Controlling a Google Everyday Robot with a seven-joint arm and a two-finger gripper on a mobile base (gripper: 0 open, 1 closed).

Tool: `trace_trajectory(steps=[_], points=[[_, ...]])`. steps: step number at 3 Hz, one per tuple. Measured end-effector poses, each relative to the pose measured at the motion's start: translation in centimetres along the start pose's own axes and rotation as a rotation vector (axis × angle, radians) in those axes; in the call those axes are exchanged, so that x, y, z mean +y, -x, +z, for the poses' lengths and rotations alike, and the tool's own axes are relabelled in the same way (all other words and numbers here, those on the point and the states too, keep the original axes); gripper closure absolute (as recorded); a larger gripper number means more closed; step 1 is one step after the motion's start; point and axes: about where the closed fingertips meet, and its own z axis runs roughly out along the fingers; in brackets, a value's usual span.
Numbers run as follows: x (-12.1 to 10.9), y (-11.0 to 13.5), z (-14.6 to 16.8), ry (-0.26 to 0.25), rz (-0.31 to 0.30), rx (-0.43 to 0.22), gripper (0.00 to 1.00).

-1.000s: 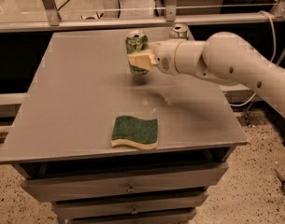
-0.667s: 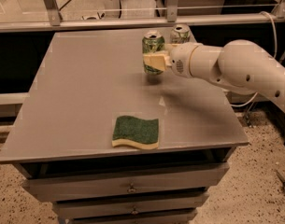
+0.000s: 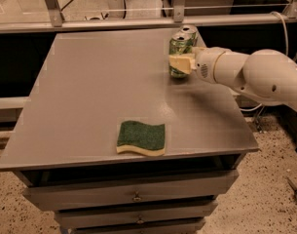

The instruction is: Move green can near 7up can

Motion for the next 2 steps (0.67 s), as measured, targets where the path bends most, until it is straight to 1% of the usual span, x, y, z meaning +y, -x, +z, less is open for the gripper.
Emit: trace_trajectory(steps=[1,2], points=[[-2.5,-0.7,-0.8,-0.047,0.003,0.002,1.00],[-4.7,-0.6,-1.3,-0.076,-0.006,-0.018,1.00]])
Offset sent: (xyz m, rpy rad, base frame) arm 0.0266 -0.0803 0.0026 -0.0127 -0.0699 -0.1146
